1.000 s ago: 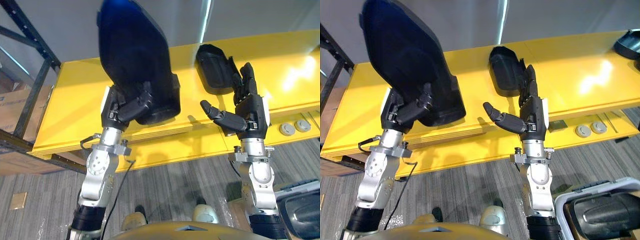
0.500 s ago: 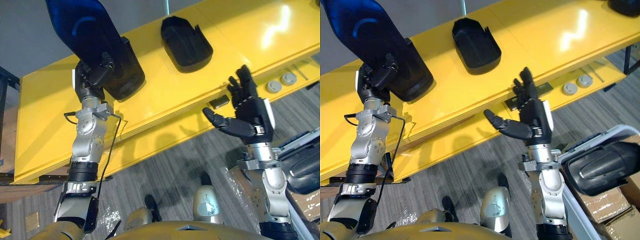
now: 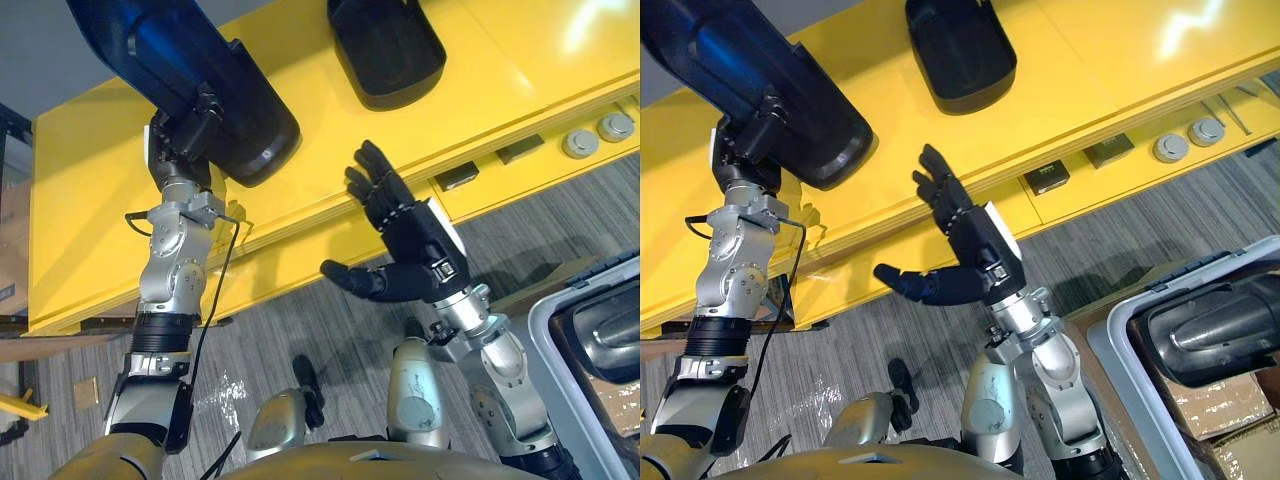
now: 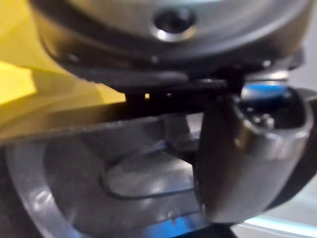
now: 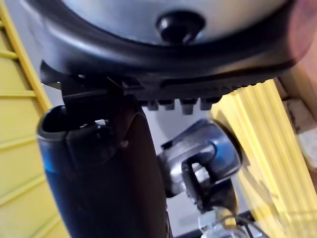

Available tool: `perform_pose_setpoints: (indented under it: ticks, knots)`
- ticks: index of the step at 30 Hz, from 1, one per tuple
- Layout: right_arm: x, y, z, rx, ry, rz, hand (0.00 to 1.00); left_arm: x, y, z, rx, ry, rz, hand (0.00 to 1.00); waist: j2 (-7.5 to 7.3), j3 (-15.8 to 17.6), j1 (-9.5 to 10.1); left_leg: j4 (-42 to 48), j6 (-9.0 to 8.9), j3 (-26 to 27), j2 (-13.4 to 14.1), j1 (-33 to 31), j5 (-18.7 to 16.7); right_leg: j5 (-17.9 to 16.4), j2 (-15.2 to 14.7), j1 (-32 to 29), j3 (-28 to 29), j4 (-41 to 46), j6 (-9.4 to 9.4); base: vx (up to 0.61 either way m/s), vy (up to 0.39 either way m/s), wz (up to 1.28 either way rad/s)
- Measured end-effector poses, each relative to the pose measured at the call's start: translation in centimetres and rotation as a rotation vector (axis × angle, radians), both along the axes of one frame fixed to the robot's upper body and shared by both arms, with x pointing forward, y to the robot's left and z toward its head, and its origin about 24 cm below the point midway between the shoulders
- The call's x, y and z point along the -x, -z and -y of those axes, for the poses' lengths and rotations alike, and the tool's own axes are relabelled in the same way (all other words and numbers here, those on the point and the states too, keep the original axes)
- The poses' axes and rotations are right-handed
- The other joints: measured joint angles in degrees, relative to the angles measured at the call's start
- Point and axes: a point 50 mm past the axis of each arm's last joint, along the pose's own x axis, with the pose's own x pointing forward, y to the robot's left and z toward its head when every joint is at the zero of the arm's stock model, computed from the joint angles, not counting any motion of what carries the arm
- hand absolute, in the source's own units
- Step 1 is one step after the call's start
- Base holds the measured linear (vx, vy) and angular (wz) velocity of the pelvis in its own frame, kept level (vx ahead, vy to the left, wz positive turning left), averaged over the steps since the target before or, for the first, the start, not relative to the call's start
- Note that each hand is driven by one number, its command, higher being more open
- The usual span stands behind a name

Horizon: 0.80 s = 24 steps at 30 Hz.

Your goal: Walk over and take three plastic housings, then place them on the shelf

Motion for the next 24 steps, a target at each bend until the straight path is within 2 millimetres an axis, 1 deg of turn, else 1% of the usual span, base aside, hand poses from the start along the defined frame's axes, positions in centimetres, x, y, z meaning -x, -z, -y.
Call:
perform_pose_setpoints:
  ticks: [2,4,8,13,14,17,19,22,24]
  knots:
    - [0.0,0.0,-0.7,-0.008,-0.02,-0.009,1.0,0.0,-0.1,0.4,0.013,0.019,0.004,0.0,-0.79,0.5,0.84,0.7,-0.05,-0.1,0.1,-0.8,-0.1,-0.2,-0.1,-0.4,0.0,0.7,-0.03,-0.01,-0.023,0.11]
    - [0.1,-0.3,-0.7,-0.022,-0.004,-0.005,1.0,-0.2,-0.3,0.8,0.012,0.028,0.007,0.0,-1.22,0.8,1.63,1.0,-0.08,-0.4,0.0,-1.0,-0.1,-0.2,-0.3,-0.6,-0.3,0.8,-0.02,-0.02,-0.012,0.08]
    - [-0.1,-0.9,-0.9,-0.038,0.01,0.015,1.0,-0.2,0.0,0.8,0.028,0.013,-0.01,0.0,-1.73,1.1,1.61,2.7,0.03,-0.8,0.1,-1.9,-0.7,-0.2,-0.6,-0.5,-0.6,0.9,0.04,-0.02,0.002,0.04]
    - [0.0,-0.8,-1.4,-0.046,-0.001,0.004,1.0,-0.7,0.4,0.8,0.081,-0.026,-0.047,0.0,-1.82,1.2,1.68,2.9,0.05,-0.7,0.1,-2.0,-0.8,-0.1,-0.6,-0.5,-0.4,1.0,0.12,-0.02,-0.001,-0.01]
    - [0.0,-0.8,-1.5,-0.046,-0.004,0.003,1.0,-0.7,0.5,0.7,0.102,-0.03,-0.058,1.0,-1.82,1.2,1.69,3.0,0.05,-0.7,0.1,-2.0,-0.8,-0.1,-0.6,-0.5,-0.4,1.0,0.14,0.0,0.0,0.0]
    - [0.0,-0.7,-1.6,-0.044,0.004,0.001,1.0,-0.9,1.0,0.8,0.17,-0.058,-0.085,1.0,-1.82,1.2,1.73,3.6,0.08,-0.7,0.2,-2.5,-1.0,-0.1,-0.6,-0.6,-0.4,1.0,0.19,0.0,0.0,0.0]
    - [0.1,-0.7,-1.7,-0.026,0.015,0.007,1.0,-1.0,1.0,0.6,0.177,-0.08,-0.086,1.0,-1.82,1.2,1.74,3.8,0.06,-0.8,0.2,-2.7,-1.1,-0.1,-0.5,-0.7,-0.4,0.9,0.24,0.0,0.0,0.0]
    - [0.2,-0.6,-2.1,-0.03,0.006,-0.001,1.0,-1.3,1.2,0.2,0.118,-0.151,-0.108,1.0,-1.81,1.2,1.7,4.0,0.07,-0.8,0.2,-2.7,-1.1,0.0,-0.5,-0.7,-0.4,0.9,0.36,0.0,0.0,0.0]
    - [0.2,-0.6,-2.1,-0.033,0.008,-0.005,1.0,-1.5,1.1,0.1,0.112,-0.161,-0.111,1.0,-1.81,1.2,1.7,4.0,0.07,-0.8,0.2,-2.8,-1.1,0.0,-0.5,-0.7,-0.4,0.8,0.38,0.0,0.0,0.0]
